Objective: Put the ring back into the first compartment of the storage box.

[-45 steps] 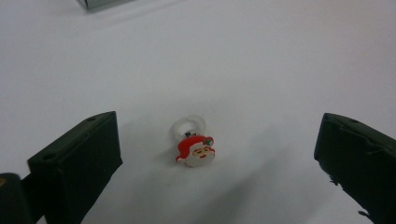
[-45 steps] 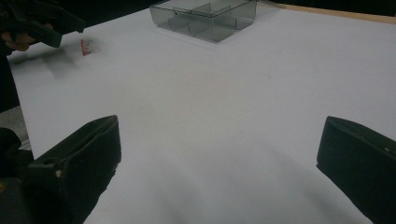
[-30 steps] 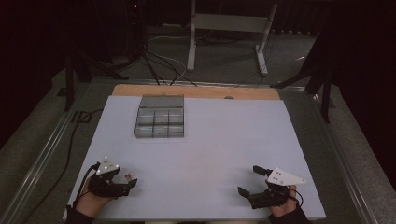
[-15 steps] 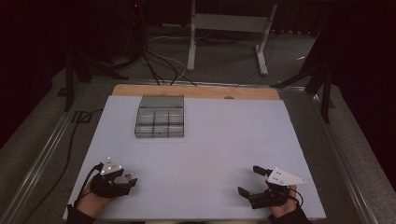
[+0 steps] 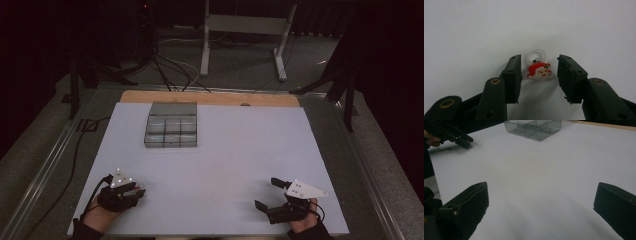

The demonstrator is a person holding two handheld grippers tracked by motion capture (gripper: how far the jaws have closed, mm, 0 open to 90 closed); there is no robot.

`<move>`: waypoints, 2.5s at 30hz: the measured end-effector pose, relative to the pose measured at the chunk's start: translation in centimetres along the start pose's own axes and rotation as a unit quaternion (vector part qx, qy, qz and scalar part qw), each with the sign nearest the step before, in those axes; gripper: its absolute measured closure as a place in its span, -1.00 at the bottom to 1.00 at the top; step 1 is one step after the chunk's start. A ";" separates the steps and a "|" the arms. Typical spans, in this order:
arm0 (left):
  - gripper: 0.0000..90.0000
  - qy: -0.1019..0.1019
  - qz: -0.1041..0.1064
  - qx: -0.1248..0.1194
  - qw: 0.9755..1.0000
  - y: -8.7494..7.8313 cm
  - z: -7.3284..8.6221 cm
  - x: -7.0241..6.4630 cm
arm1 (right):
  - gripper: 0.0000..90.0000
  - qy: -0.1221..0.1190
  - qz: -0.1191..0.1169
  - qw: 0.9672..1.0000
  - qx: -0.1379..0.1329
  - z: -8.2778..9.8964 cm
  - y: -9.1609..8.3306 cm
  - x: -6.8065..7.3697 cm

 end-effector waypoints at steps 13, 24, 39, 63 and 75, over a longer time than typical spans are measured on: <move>0.53 0.001 -0.004 0.001 1.000 0.2 -0.2 0.2 | -1.00 0.001 0.000 1.000 0.002 0.1 0.1 0.0; 0.59 -0.004 0.004 -0.007 1.000 0.0 -0.5 0.1 | -1.00 0.002 0.001 1.000 0.003 0.1 0.1 0.0; 0.60 0.003 0.020 -0.027 0.999 -0.6 -1.2 -0.4 | -1.00 0.000 0.004 1.000 0.000 0.0 -0.1 -0.1; 0.60 0.000 0.058 -0.073 0.996 -1.2 -3.0 -1.0 | -1.00 -0.001 0.007 1.000 0.001 0.0 0.0 -0.1; 0.60 0.000 0.066 -0.096 0.993 -1.8 -4.2 -0.6 | -1.00 0.000 0.008 1.000 0.000 0.1 -0.1 -0.1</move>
Point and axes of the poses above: each handheld gripper's, and its own axes: y roughly forward along the jaws, z roughly out of its underside, x roughly to its left, the point moved 9 cm from there along y, roughly forward along the jaws, and after that the axes turned 1 degree about -x, right-handed, at the moved point
